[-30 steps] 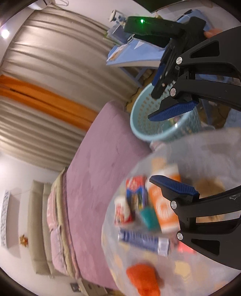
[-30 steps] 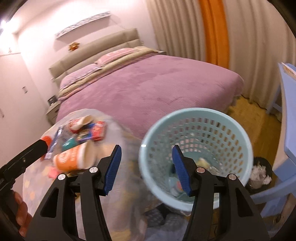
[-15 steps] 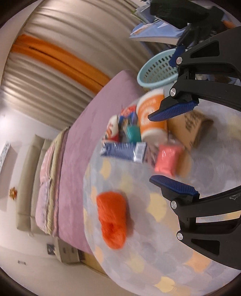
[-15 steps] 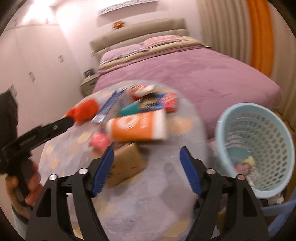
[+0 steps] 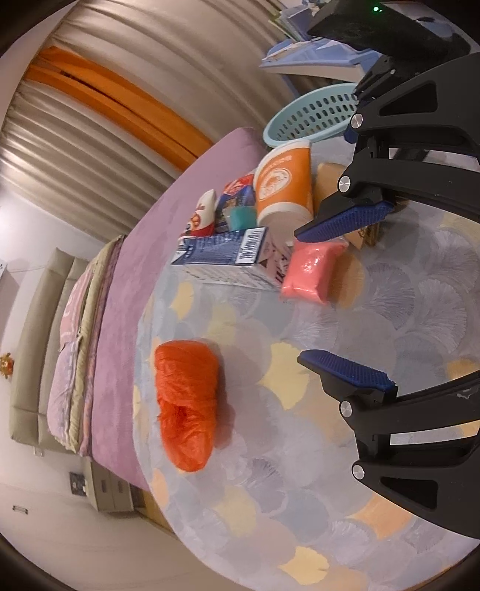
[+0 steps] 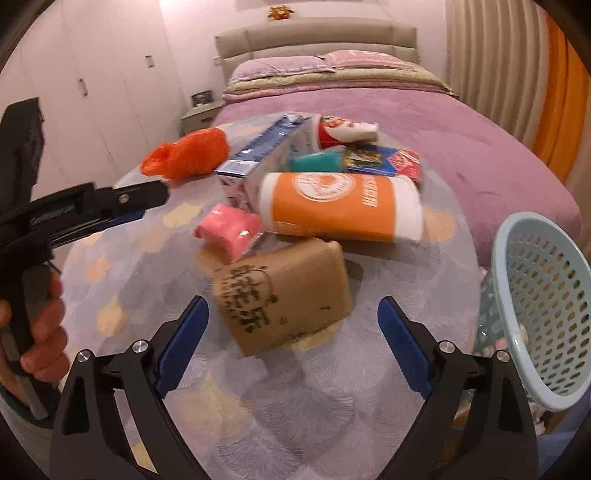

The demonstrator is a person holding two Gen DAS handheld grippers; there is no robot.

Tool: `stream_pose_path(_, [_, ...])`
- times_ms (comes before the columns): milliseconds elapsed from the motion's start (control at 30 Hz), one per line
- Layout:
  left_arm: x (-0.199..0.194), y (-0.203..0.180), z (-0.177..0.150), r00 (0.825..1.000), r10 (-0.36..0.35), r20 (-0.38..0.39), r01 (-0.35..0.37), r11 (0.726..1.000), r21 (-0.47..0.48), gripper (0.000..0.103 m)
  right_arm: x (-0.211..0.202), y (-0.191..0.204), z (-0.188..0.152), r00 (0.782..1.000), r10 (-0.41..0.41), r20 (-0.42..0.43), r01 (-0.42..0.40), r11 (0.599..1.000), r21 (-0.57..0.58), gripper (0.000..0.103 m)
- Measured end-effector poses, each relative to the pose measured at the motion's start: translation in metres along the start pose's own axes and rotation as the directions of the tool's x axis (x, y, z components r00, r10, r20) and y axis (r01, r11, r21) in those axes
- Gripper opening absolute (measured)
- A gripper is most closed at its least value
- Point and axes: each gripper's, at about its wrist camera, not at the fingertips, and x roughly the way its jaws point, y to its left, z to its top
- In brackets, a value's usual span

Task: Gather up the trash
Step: 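Grasp the orange plastic bag with the left tool while the right tool grasps the brown paper cup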

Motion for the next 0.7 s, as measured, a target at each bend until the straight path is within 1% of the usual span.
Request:
stream_pose_path(67, [0.0, 0.001, -0.001, 1.0, -0.004, -0.004, 0.004, 1.0, 0.001, 0.059, 0.002, -0.007, -0.001, 1.0, -0.028, -0.013, 0.028, 1.0, 0.002, 0.089])
stream_pose_path(167, [0.0, 0.003, -0.001, 1.0, -0.008, -0.003, 0.008, 1.0, -0.003, 0.059, -0.004, -0.028, -0.004, 0.998, -0.065, -0.004, 0.065, 0.996, 0.058, 0.088])
stream_pose_path(300, [0.001, 0.003, -0.002, 1.0, -0.021, -0.005, 0.021, 1.0, -0.007, 0.059, -0.011, -0.047, -0.004, 0.998, -0.065, -0.006, 0.065, 0.991, 0.115, 0.088])
stream_pose_path(400, [0.004, 0.001, -0.003, 1.0, -0.028, -0.006, 0.028, 1.0, -0.01, 0.059, -0.017, -0.038, -0.001, 1.0, -0.023, 0.015, 0.022, 0.994, 0.104, 0.088])
stream_pose_path(433, [0.004, 0.001, -0.004, 1.0, -0.029, -0.008, 0.029, 1.0, -0.01, 0.059, -0.017, -0.029, 0.0, 1.0, -0.01, 0.02, 0.008, 0.996, 0.085, 0.088])
stream_pose_path(500, [0.003, 0.003, -0.005, 1.0, -0.025, -0.008, 0.025, 1.0, -0.011, 0.059, -0.01, -0.009, 0.0, 1.0, -0.015, 0.007, 0.014, 0.999, 0.035, 0.088])
stream_pose_path(567, [0.001, 0.004, -0.004, 1.0, -0.024, -0.005, 0.024, 1.0, -0.014, 0.059, -0.001, 0.002, -0.001, 1.0, -0.023, -0.012, 0.023, 1.0, 0.007, 0.088])
stream_pose_path(700, [-0.006, 0.01, 0.0, 1.0, -0.01, 0.015, 0.01, 1.0, -0.021, 0.059, 0.014, 0.015, -0.004, 0.998, -0.039, -0.043, 0.038, 0.999, -0.007, 0.088])
